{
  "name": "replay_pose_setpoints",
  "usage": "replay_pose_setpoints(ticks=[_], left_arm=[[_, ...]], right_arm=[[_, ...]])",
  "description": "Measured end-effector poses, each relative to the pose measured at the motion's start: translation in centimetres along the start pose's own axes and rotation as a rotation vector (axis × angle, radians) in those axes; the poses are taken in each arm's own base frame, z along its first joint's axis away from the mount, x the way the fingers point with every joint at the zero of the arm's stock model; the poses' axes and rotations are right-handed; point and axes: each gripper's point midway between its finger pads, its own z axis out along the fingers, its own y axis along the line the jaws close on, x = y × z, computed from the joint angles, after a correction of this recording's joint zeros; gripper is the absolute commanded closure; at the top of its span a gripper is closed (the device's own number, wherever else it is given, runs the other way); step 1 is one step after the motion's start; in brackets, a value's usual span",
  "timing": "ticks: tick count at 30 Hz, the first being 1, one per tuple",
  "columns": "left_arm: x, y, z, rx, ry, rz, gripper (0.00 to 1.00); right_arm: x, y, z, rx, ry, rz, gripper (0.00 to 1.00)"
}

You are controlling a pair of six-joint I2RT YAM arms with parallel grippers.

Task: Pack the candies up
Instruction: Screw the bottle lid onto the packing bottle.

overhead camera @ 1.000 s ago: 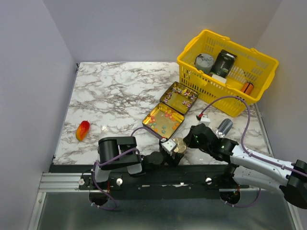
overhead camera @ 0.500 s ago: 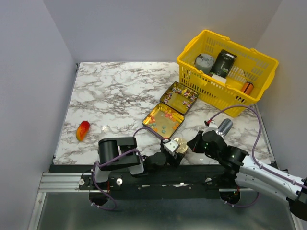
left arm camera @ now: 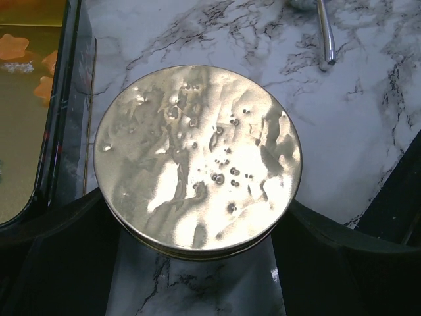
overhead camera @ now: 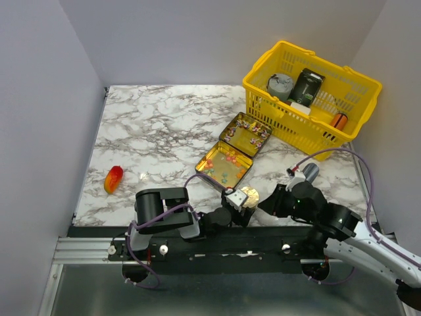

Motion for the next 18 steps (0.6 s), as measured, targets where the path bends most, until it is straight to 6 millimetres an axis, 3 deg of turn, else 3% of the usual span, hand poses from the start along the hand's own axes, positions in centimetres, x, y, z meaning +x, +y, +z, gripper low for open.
replay_pose_setpoints(ticks=[4, 9, 18], left_arm=[[0.0, -0.1, -0.1, 0.006, -0.001, 0.000, 0.33], [0.1, -0.3, -0.1, 0.010, -0.001, 0.003, 0.33], [0.1, -0.3, -0.1, 0.010, -0.003, 0.007, 0.32]], right_arm=[[-2.0, 0.0, -0.5, 0.060, -0.069, 0.022, 0.52], [-2.9, -1.7, 0.9, 0.171, -0.103, -0.010, 0.51], [-5.1, -2.5, 4.4, 0.286, -0.099, -0.112, 0.64]])
